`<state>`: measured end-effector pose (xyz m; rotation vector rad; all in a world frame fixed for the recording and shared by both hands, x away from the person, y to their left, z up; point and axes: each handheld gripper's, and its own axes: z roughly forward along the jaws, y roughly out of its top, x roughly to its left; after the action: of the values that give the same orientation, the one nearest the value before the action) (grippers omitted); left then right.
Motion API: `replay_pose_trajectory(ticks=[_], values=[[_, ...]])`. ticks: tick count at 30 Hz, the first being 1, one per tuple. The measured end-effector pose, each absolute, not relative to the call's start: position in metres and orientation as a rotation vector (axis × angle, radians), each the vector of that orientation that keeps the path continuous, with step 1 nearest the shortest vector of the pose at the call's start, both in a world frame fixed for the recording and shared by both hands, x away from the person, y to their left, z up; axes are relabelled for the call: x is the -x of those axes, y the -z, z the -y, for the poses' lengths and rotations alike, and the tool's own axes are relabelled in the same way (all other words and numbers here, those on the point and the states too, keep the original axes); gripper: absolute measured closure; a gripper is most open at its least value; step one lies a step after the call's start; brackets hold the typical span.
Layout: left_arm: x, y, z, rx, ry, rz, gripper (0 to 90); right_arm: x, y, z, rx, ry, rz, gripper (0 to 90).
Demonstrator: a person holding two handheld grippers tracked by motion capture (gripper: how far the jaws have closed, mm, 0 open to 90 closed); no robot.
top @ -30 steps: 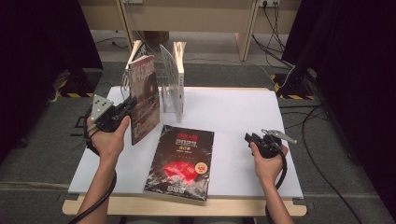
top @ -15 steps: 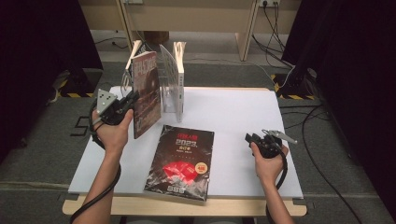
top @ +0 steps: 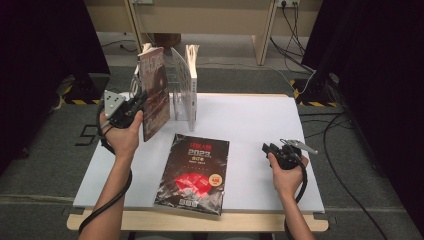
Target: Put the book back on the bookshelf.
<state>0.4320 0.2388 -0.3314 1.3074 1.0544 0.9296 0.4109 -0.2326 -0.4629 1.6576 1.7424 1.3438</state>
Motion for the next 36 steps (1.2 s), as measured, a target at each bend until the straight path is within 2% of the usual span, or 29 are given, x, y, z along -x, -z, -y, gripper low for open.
replay_pose_trajectory(ticks=[15,36], values=[[-0.444,0.34,-0.231,-1.308,-0.935,-1.067,84.3,-0.411,0.462,0.235,-1.649,-1.347,-1.74,64.6],[-0.455,0.335,-0.23,-1.287,-0.946,-1.066,84.3,-0.411,0.463,0.235,-1.655,-1.347,-1.747,64.6]])
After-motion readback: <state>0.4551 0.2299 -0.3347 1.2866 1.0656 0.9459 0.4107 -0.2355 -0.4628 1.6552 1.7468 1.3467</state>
